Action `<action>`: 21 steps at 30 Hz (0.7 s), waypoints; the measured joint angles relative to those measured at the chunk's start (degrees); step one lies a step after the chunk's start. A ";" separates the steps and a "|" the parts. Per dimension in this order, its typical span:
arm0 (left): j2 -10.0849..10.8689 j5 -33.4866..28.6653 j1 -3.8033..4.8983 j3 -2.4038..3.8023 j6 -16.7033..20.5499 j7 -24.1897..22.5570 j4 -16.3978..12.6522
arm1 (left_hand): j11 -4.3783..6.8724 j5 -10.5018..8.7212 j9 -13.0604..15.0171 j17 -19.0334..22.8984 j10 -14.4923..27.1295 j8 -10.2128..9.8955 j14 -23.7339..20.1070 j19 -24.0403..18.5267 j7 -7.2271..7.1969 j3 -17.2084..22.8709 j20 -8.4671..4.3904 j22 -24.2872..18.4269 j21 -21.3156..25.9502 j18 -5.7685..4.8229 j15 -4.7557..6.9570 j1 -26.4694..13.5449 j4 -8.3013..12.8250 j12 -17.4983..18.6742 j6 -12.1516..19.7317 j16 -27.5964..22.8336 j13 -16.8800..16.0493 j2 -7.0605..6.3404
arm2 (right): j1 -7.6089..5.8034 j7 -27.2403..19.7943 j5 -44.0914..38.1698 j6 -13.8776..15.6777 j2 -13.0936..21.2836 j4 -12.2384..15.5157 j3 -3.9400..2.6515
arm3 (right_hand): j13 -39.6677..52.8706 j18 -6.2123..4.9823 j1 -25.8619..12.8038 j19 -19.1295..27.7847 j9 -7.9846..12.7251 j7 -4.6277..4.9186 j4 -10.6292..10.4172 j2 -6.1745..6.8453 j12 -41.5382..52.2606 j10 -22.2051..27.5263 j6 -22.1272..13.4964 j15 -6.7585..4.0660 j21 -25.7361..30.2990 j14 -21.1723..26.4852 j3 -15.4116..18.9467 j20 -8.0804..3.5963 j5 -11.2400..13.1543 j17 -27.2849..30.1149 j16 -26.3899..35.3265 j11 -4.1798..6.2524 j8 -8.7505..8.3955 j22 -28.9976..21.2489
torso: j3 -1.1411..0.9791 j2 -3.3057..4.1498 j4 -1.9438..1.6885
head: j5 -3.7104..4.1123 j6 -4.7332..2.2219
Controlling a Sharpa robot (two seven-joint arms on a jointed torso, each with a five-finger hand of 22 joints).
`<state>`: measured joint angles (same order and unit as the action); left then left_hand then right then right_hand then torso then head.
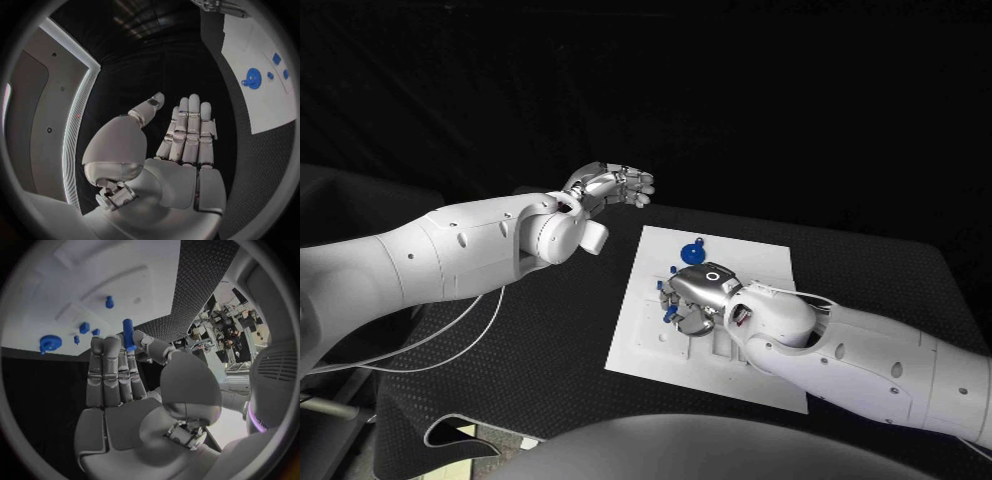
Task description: Assemble the parts on the task board
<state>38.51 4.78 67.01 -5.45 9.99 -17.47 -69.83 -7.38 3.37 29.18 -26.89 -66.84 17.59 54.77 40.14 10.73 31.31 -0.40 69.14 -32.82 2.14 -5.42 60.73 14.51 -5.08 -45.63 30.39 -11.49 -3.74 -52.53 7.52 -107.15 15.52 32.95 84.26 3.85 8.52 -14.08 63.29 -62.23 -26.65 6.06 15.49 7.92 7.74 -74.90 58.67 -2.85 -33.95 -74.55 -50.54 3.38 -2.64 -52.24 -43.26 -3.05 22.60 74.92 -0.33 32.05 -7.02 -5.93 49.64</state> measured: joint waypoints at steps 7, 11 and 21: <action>-0.27 0.00 0.00 0.00 -0.08 0.03 -0.03 | 0.00 0.00 0.00 -0.05 0.00 0.00 0.00 0.00 0.00 0.00 0.00 0.05 0.00 0.00 0.00 0.00 0.00 0.00 0.00 0.00 0.00 0.00 | 0.71 -0.10 -1.02 -0.26 -0.58 -1.51 0.65 | 0.00 0.00 0.00 0.00 -0.02 0.01 0.00 0.01 -0.07 -0.04 -0.02 0.01 0.00 0.00 0.00 0.00 0.04 -0.05 0.00 -0.06 0.03 -0.01 | 0.03 0.00 -0.04 | -0.58 0.30; -0.29 0.00 0.00 0.00 -0.10 0.04 0.04 | 0.00 0.00 0.00 -0.06 0.00 0.00 0.00 0.00 0.00 0.00 0.00 0.05 0.00 0.00 0.00 0.00 0.00 0.00 0.00 0.00 0.00 0.00 | 0.88 -0.10 -1.51 -0.47 -0.83 -1.86 1.12 | 0.00 -0.01 -0.01 0.01 -0.02 -0.04 0.00 0.01 -0.11 -0.13 0.03 0.01 -0.20 0.00 0.00 0.01 0.10 -0.05 0.00 -0.15 0.18 -0.02 | 0.03 0.00 0.01 | -0.85 0.36; -0.63 0.00 0.00 0.00 -0.19 0.07 0.17 | 0.00 0.00 -0.05 -0.17 0.00 0.00 0.00 0.00 0.20 0.00 0.00 0.08 0.00 0.00 0.00 0.00 0.00 0.00 0.20 -0.23 0.00 0.00 | 1.09 -0.17 -2.01 -0.80 -1.46 -2.22 1.76 | -0.01 -0.01 -0.16 0.01 -0.02 -0.14 0.00 0.16 0.02 -0.26 0.12 0.05 -0.20 -0.03 0.01 0.01 0.21 -0.15 -0.01 -0.02 0.18 0.03 | 0.00 0.01 0.07 | -0.87 0.36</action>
<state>37.88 4.78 67.01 -5.45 9.81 -17.39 -69.66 -7.38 3.37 29.13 -27.06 -66.84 17.59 54.77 40.14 10.93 31.31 -0.40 69.22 -32.82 2.15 -5.42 60.73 14.51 -5.08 -45.43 30.17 -11.50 -3.74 -51.44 7.34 -109.16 14.71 31.49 82.04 5.61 8.51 -14.09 63.13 -62.22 -26.67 5.92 15.49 8.09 7.77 -75.17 58.79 -2.81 -34.15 -74.58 -50.53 3.39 -2.43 -52.40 -43.27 -3.07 22.79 74.95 -0.33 32.06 -6.95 -6.80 50.00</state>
